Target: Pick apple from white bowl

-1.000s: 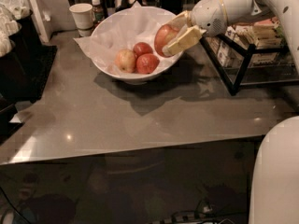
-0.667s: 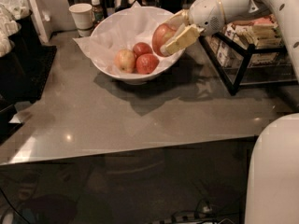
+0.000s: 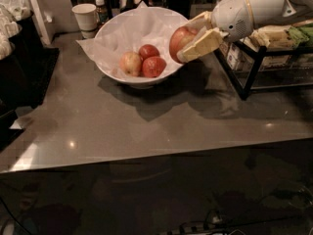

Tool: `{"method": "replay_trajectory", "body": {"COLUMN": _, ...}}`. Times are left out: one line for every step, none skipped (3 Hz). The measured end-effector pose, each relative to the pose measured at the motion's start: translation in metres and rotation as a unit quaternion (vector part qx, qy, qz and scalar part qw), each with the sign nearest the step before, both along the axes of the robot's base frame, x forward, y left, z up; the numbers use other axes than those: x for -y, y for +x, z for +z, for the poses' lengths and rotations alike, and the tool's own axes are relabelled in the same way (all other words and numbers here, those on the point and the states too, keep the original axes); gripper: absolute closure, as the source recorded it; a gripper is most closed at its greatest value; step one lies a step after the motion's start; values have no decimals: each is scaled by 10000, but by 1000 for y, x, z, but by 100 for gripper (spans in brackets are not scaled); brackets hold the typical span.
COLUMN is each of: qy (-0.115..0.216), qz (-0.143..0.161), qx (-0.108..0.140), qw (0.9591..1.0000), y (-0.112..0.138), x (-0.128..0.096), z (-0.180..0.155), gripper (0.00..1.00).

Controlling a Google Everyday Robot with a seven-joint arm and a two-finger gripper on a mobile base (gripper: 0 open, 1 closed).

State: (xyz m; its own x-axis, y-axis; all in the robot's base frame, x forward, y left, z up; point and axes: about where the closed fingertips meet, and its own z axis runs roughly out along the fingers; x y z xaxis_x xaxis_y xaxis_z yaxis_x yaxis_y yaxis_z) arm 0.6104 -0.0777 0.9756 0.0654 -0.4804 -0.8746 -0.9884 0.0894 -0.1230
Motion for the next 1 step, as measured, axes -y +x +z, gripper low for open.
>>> {"method": "replay_trajectory", "body": {"qy": -34, "qz": 44, "qx": -128, "qw": 9999, "y": -3, "x": -5, "z": -12, "gripper": 100}}
